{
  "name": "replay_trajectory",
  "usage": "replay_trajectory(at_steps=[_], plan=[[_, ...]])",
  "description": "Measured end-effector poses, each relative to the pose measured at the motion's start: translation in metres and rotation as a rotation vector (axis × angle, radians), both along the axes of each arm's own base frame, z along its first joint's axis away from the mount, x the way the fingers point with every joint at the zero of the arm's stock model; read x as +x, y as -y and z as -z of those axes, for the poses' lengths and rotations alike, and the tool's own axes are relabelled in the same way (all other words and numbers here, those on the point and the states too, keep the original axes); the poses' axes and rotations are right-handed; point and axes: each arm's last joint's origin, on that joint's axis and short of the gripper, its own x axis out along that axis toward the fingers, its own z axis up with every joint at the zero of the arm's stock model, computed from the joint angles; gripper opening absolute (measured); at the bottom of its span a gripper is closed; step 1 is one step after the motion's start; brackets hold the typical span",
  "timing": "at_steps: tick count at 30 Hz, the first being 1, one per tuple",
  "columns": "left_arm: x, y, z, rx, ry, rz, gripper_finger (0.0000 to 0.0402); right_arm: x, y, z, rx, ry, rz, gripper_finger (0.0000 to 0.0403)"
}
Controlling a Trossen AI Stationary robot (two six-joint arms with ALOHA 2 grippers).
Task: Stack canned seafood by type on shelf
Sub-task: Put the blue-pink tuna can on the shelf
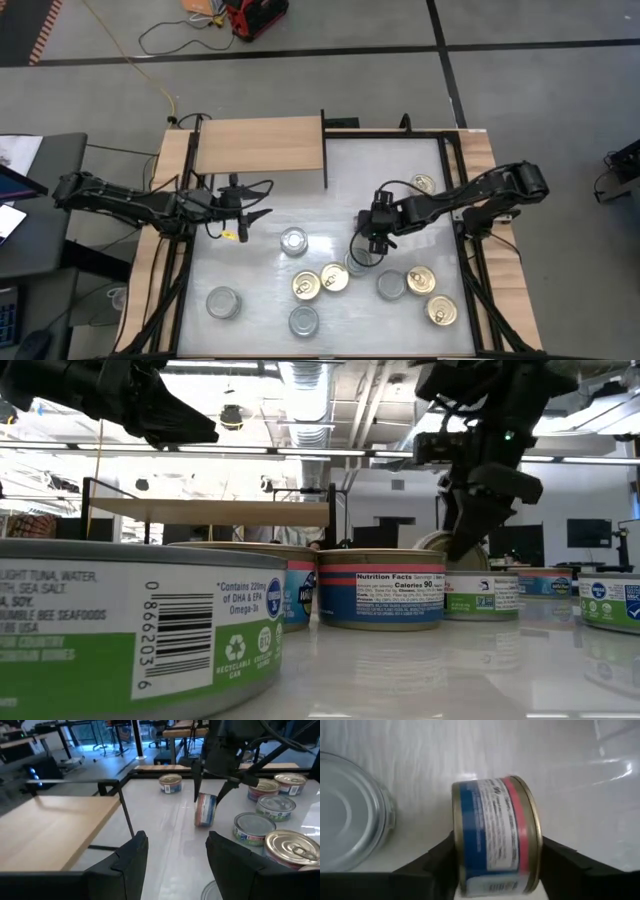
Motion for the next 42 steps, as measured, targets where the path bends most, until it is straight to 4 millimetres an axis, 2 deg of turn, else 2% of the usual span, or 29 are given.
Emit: replay_trajectory(at_steps=[2,6,9,14,18,22,26,31,35,39,42], plan=[[-0.002,-0.001,-0.001,-0.01,0.003,0.023,0.019,-0.002,-0.001,-0.005,-0.032,0.007,-0.035,0.0218],[-0.004,-0.003,-0.014,-0.092,0.031,0.171,0.019,-0.001,-0.006,-0.013,-0.102,0.047,-0.126,0.0218],[-0.005,-0.005,-0.022,-0.152,0.046,0.22,0.019,0.003,-0.011,-0.02,-0.181,0.088,-0.204,0.0218],[-0.006,-0.007,-0.029,-0.201,0.065,0.171,0.019,0.019,-0.025,-0.045,-0.401,0.183,-0.352,0.0218],[-0.008,-0.01,-0.033,-0.162,0.093,0.101,0.019,0.035,-0.024,-0.068,-0.579,0.298,-0.431,0.0218],[-0.011,-0.01,-0.035,-0.154,0.108,0.084,0.019,0.054,-0.006,-0.089,-0.728,0.468,-0.434,0.0219],[-0.015,-0.011,-0.037,-0.172,0.124,0.084,0.019,0.077,0.019,-0.084,-0.849,0.538,-0.447,0.0222],[-0.022,-0.011,-0.041,-0.175,0.158,0.085,0.019,0.11,0.056,-0.068,-0.965,0.449,-0.429,0.0223],[-0.026,-0.011,-0.043,-0.173,0.174,0.086,0.019,0.135,0.084,-0.063,-1.013,0.379,-0.326,0.0223],[-0.029,-0.011,-0.041,-0.172,0.156,0.084,0.019,0.156,0.102,-0.064,-1.041,0.299,-0.222,0.0224],[-0.029,-0.011,-0.04,-0.172,0.14,0.077,0.019,0.168,0.111,-0.058,-1.025,0.201,-0.237,0.0224]])
